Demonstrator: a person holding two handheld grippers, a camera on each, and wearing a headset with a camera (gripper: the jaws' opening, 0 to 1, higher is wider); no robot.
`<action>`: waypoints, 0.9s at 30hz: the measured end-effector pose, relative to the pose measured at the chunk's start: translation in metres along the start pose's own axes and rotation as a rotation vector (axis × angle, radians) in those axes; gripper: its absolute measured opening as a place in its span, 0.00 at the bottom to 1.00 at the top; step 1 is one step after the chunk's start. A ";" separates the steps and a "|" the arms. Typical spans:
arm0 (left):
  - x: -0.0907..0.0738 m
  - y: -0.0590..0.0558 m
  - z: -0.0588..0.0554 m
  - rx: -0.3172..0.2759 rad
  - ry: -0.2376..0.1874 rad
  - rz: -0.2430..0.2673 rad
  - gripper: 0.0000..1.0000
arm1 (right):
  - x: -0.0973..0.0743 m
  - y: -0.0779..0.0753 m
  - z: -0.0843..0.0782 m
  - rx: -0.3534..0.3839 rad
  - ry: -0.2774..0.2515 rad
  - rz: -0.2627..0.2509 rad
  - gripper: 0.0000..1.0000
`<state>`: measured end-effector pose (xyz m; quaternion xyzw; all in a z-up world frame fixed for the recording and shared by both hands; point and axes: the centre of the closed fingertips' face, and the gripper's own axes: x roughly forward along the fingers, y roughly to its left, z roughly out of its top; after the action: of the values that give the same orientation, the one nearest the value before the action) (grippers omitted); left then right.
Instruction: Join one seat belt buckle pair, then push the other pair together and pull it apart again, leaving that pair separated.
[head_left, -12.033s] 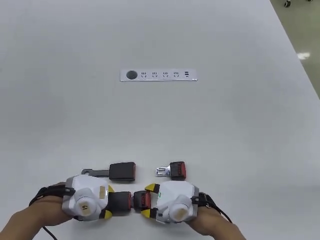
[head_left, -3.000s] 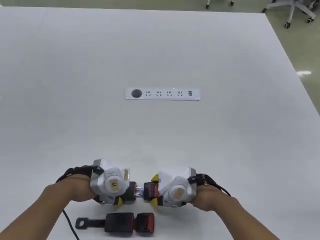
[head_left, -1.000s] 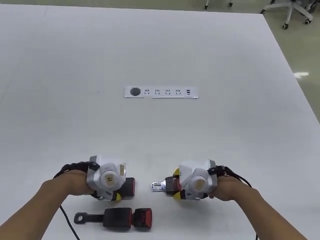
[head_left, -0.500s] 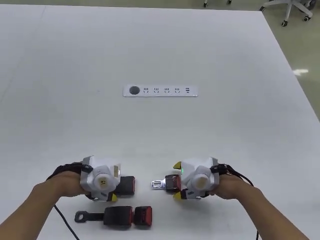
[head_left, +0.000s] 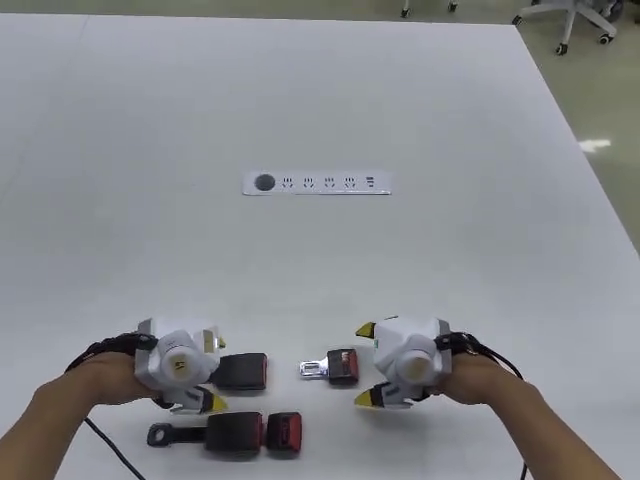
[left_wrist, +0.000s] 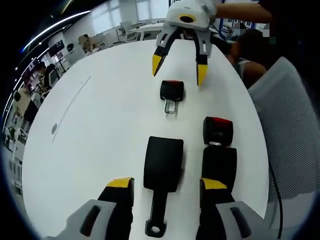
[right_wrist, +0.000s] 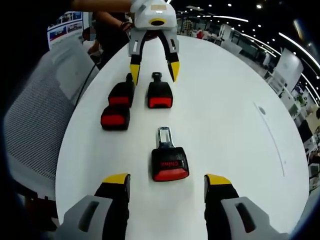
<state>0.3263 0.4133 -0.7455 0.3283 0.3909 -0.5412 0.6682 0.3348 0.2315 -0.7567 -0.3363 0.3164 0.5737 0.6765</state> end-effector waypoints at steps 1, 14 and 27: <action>-0.003 0.000 -0.001 -0.012 -0.010 0.008 0.55 | 0.000 -0.001 -0.002 0.009 -0.002 -0.004 0.60; -0.027 -0.014 -0.023 -0.173 -0.140 0.069 0.64 | -0.019 0.016 -0.007 0.091 -0.083 -0.059 0.68; -0.043 -0.035 -0.037 -0.317 -0.301 0.175 0.72 | -0.037 0.033 0.001 0.216 -0.183 -0.135 0.78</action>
<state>0.2808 0.4584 -0.7266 0.1675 0.3369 -0.4559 0.8066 0.2973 0.2153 -0.7294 -0.2283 0.2902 0.5178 0.7717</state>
